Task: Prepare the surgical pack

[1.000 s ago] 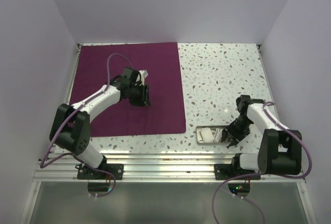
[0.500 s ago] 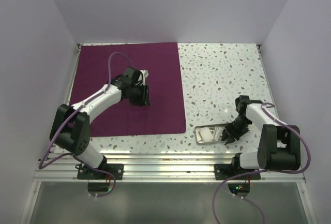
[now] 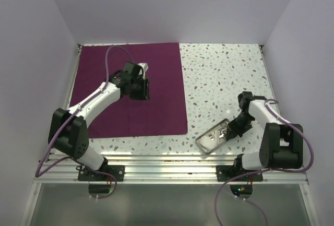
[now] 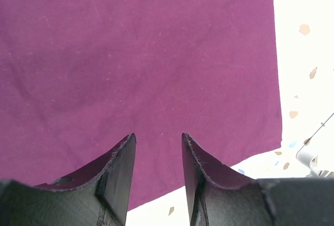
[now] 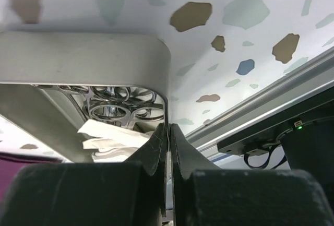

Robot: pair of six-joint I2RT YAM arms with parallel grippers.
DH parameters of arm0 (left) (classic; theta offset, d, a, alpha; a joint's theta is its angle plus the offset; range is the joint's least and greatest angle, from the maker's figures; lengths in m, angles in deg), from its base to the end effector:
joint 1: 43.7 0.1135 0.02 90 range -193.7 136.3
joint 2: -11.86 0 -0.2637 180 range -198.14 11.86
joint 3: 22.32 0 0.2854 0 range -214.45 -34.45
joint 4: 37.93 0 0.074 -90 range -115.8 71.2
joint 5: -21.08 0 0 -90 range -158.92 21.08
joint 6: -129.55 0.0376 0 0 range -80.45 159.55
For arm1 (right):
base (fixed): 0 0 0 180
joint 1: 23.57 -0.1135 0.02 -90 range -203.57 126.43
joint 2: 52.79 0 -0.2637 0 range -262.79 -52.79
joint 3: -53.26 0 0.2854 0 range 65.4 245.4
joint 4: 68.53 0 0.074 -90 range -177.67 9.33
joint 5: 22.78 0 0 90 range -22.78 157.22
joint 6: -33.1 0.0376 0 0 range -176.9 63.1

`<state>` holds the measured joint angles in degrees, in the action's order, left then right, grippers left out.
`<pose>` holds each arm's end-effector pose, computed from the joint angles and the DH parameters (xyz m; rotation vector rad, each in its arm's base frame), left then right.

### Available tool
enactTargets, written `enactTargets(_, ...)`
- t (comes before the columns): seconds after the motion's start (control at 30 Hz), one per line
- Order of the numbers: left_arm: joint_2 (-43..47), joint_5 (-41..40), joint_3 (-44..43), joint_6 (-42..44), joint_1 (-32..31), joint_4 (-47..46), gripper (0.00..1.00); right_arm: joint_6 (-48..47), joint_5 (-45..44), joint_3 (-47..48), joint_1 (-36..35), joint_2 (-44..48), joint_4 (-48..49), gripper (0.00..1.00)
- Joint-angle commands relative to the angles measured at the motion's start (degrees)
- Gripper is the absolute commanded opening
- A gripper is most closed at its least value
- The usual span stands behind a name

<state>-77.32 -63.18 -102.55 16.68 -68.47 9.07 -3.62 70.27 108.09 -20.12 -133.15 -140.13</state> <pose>0.3258 -0.1545 0.2405 0.0831 2.6015 -0.4412 0.2193 -0.0112 0.1398 -1.4327 -2.6430 0.0063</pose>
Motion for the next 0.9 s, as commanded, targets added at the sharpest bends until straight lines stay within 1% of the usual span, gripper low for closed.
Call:
enactTargets(0.0,1.91,-1.25,-2.92,1.52,0.43,1.34,0.44,-0.46,0.11,5.46,0.07,1.51,-3.90,0.00)
enactTargets(0.07,2.17,-1.60,-3.18,1.52,0.87,1.86,0.44,0.42,1.17,8.44,-0.37,1.87,-4.87,0.00)
enactTargets(0.17,2.70,-3.10,-3.62,1.25,2.71,2.83,0.45,2.35,1.26,14.41,-3.17,0.12,-6.27,0.00)
enactTargets(0.27,3.93,-3.02,-3.10,-0.06,6.66,3.01,0.45,5.60,1.96,21.44,-9.30,-4.36,-6.19,0.00)
enactTargets(0.3,4.37,-1.88,-2.75,-0.41,7.89,2.75,0.44,6.65,1.87,25.64,-10.64,-7.24,-5.93,0.00)
enactTargets(0.33,4.81,-1.70,-2.57,-0.85,9.99,2.40,0.44,8.49,1.96,27.68,-11.95,-8.75,-5.58,0.00)
enactTargets(0.37,5.60,-1.52,-2.39,-0.94,10.79,2.31,0.44,9.38,1.96,29.96,-14.75,-10.33,-4.97,0.00)
enactTargets(0.4,6.04,-2.30,-2.31,-0.95,11.41,2.30,0.44,10.26,2.13,34.34,-16.17,-12.43,-4.79,0.00)
enactTargets(0.43,6.22,-2.92,-2.39,-0.95,12.46,2.65,0.44,12.10,2.48,36.73,-17.49,-16.37,-4.61,0.00)
enactTargets(0.5,6.57,-5.19,-2.92,-1.03,13.08,3.18,0.45,14.13,3.10,41.48,-21.53,-20.96,-4.00,0.00)
enactTargets(0.53,6.66,-5.56,-3.09,-1.73,13.43,3.97,0.45,16.22,3.71,46.11,-22.77,-25.16,-3.56,0.00)
enactTargets(0.6,6.66,-9.15,-3.27,-2.70,13.70,4.76,0.45,17.99,3.81,51.06,-26.54,-29.40,-2.94,0.00)
enactTargets(0.63,6.66,-11.08,-2.66,-4.27,13.87,5.81,0.45,21.05,4.24,61.35,-30.91,-38.38,-3.46,0.00)
enactTargets(0.67,6.66,-11.10,-2.66,-4.28,13.96,5.91,0.45,21.08,4.25,63.98,-30.95,-38.47,-3.47,0.00)
enactTargets(0.7,6.74,-11.53,-2.40,-4.81,14.05,6.00,0.44,22.47,4.33,66.61,-32.00,-40.47,-3.73,0.00)
enactTargets(0.73,6.83,-11.97,-1.87,-5.07,14.23,6.17,0.44,23.09,4.16,69.07,-34.18,-44.41,-4.17,0.00)
enactTargets(0.77,6.92,-12.33,-1.52,-5.34,14.49,6.17,0.44,23.71,3.98,73.97,-35.16,-46.19,-4.52,0.00)
enactTargets(0.83,7.18,-13.46,-0.73,-5.86,14.84,6.43,0.44,25.47,3.90,78.66,-38.05,-51.36,-5.48,0.00)
enactTargets(0.87,7.27,-13.65,-0.46,-6.30,15.10,6.44,0.44,26.95,3.98,82.59,-38.85,-52.96,-5.84,0.00)
